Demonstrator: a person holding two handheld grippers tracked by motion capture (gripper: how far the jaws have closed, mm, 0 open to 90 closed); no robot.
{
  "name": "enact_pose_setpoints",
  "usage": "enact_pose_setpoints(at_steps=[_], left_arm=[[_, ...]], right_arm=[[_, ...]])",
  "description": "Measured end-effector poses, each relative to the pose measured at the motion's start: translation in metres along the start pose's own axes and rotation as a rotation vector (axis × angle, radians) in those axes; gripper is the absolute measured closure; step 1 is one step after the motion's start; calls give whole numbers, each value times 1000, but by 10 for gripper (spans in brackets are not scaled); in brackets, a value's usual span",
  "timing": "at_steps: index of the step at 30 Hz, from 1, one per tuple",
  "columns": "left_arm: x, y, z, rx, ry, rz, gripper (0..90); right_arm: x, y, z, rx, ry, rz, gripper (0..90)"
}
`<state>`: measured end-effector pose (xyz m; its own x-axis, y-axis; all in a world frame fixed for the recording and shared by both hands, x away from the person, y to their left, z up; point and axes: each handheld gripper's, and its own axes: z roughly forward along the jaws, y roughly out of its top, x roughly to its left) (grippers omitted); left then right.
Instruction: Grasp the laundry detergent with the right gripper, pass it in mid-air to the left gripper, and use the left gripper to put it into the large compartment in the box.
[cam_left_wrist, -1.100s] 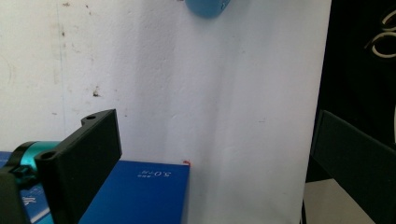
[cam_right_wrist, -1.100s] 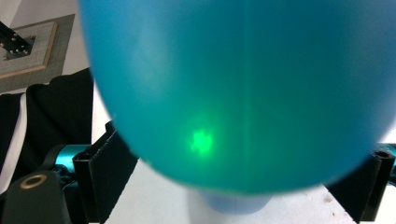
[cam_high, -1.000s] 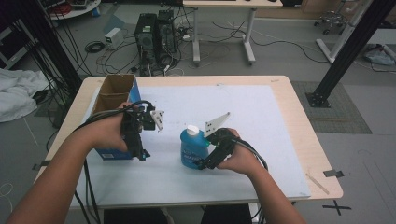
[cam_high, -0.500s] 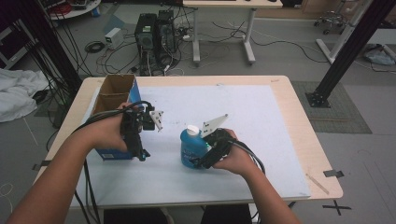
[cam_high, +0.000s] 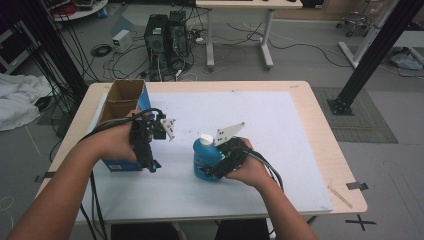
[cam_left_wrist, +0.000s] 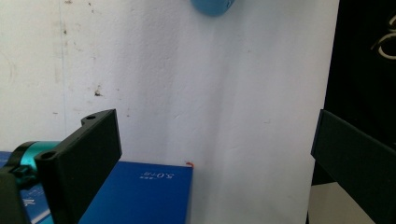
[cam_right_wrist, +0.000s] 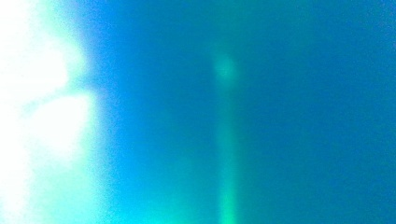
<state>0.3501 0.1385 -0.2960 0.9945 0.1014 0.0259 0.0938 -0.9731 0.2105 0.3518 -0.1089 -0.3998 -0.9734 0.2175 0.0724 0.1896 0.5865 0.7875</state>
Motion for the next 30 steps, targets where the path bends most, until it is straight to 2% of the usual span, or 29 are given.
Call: enact_pose_setpoints(at_steps=[12, 19, 30], left_arm=[[1, -1, 1, -4, 1, -1, 17], [0, -2, 1, -2, 2, -7, 17], [0, -2, 2, 1, 4, -4, 17]], right_arm=[[1, 1, 1, -35, -18, 4, 265], [2, 0, 1, -46, -28, -6, 325], [3, -1, 2, -64, -19, -6, 374]])
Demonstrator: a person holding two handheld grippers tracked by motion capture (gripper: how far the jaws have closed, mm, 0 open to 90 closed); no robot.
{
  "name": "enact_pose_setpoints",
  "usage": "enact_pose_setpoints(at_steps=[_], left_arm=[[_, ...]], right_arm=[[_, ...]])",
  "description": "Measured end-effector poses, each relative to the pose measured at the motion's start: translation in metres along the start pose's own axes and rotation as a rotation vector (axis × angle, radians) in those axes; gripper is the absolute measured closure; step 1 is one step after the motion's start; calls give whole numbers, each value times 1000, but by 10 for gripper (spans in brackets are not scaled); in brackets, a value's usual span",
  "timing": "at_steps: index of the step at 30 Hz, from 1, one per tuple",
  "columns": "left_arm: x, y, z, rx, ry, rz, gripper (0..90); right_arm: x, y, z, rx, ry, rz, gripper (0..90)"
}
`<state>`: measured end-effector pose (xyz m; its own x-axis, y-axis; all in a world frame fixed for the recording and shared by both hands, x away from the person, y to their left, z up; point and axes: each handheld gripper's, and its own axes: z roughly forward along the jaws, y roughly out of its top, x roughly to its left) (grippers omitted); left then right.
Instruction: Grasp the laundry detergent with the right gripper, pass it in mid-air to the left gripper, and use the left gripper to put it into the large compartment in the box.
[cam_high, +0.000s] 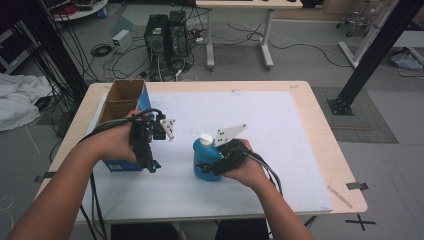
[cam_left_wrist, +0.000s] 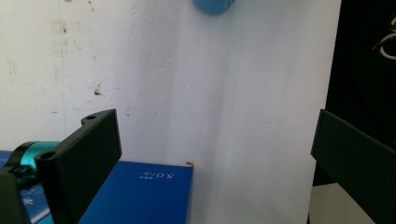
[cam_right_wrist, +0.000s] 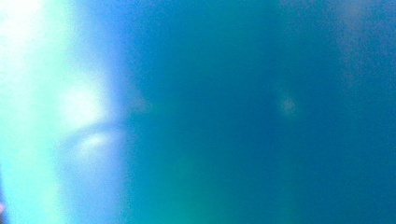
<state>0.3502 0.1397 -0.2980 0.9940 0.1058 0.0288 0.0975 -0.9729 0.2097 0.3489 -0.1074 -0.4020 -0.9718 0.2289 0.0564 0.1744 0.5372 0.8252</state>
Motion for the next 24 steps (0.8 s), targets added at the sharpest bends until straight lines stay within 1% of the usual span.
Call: enact_pose_setpoints(at_steps=[2, 7, 9, 11, 13, 19, 20, 24], left_arm=[[0, 0, 0, 6, 1, 2, 17], [0, 1, 1, 2, -1, -3, 17], [0, 1, 0, 5, 1, 5, 17], [0, 2, 1, 4, 2, -1, 17], [-1, 2, 1, 3, 1, -3, 17], [0, 3, 1, 9, 1, 4, 17], [0, 3, 2, 6, 0, 0, 17], [1, 4, 1, 9, 1, 7, 17]], right_arm=[[1, 0, 0, -5, 5, -4, 398], [1, 0, 0, -5, 16, -7, 423], [1, -1, 0, -10, 17, -8, 425], [1, -1, 0, -11, 17, -8, 430], [1, -1, 0, -13, 11, -18, 441], [2, -2, -1, -21, 3, -33, 454], [2, -2, -1, -22, 3, -32, 456], [2, -2, -1, -24, 5, -24, 458]])
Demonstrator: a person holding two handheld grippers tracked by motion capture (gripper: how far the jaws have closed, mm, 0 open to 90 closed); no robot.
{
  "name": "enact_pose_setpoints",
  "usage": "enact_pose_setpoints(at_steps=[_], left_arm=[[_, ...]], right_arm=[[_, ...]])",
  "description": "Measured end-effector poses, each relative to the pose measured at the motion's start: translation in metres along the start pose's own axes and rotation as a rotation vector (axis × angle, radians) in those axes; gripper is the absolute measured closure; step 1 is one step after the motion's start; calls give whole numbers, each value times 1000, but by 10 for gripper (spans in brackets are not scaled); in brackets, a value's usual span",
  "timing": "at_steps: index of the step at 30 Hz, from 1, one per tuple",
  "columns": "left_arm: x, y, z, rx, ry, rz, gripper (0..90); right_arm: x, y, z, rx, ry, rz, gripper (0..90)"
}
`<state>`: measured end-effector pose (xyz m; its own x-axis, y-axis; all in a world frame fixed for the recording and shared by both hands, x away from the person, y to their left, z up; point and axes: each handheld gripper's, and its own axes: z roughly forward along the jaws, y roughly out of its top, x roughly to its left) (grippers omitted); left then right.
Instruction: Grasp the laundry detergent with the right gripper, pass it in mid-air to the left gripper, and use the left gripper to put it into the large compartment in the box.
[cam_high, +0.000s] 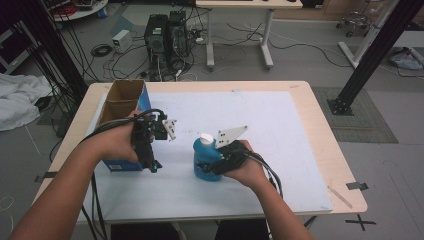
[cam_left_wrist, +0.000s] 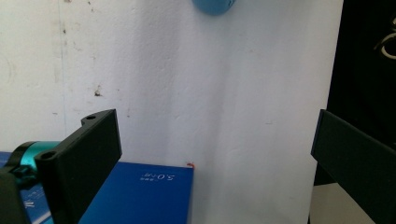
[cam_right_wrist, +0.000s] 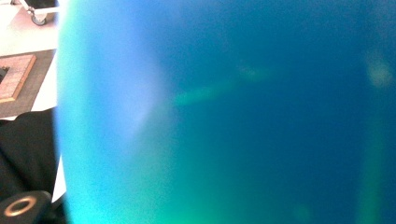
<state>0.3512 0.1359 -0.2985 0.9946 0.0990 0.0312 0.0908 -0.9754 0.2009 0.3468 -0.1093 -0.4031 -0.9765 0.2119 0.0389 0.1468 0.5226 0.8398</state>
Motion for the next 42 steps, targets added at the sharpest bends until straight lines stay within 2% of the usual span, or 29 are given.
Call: enact_pose_setpoints(at_steps=[9, 17, 28, 35, 42], left_arm=[[0, 2, -3, 9, 0, -6, 17], [-3, 20, -19, 12, 18, 21, 17], [-16, 60, -41, 32, 25, 110, 17], [-23, 79, -42, 30, 11, 156, 17], [-27, 88, -38, 29, 1, 169, 17]], right_arm=[[6, 3, -2, 10, 22, -30, 463], [9, 14, -13, 3, 35, -56, 465], [14, 27, -13, 26, 78, -100, 466], [20, 37, -10, 37, 109, -125, 466], [22, 46, -6, 33, 123, -142, 467]])
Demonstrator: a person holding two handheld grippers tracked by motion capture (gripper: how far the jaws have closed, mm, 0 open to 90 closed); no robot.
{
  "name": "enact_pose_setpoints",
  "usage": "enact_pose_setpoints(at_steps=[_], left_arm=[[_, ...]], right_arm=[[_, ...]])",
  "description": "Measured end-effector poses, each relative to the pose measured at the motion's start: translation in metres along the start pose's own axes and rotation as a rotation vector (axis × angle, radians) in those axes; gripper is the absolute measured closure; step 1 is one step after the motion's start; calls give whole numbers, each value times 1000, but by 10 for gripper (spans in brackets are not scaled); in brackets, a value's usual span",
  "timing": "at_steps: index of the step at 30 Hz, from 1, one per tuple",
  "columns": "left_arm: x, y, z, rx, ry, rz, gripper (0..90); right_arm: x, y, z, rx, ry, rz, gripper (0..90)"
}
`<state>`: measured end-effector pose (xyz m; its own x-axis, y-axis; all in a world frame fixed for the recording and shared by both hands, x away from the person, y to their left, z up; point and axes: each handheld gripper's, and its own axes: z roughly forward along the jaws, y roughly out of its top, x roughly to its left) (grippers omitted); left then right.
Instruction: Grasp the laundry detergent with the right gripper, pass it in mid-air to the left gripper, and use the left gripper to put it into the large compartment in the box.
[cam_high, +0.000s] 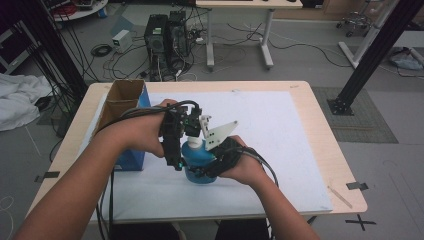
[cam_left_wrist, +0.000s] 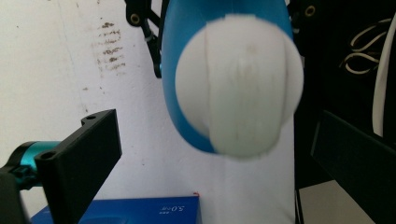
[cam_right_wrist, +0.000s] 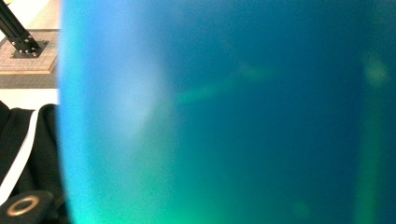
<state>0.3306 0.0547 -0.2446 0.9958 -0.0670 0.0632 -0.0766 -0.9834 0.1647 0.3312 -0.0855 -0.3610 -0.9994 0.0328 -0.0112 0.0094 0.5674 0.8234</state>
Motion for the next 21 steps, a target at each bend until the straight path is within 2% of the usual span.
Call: enact_pose_setpoints(at_steps=[8, 21], left_arm=[[0, 4, 2, 1, -2, 8, 17], [-2, 0, 9, 5, -11, 3, 17]], right_arm=[[1, 6, 7, -2, 14, 2, 466], [2, 16, 19, -4, 41, -2, 467]])
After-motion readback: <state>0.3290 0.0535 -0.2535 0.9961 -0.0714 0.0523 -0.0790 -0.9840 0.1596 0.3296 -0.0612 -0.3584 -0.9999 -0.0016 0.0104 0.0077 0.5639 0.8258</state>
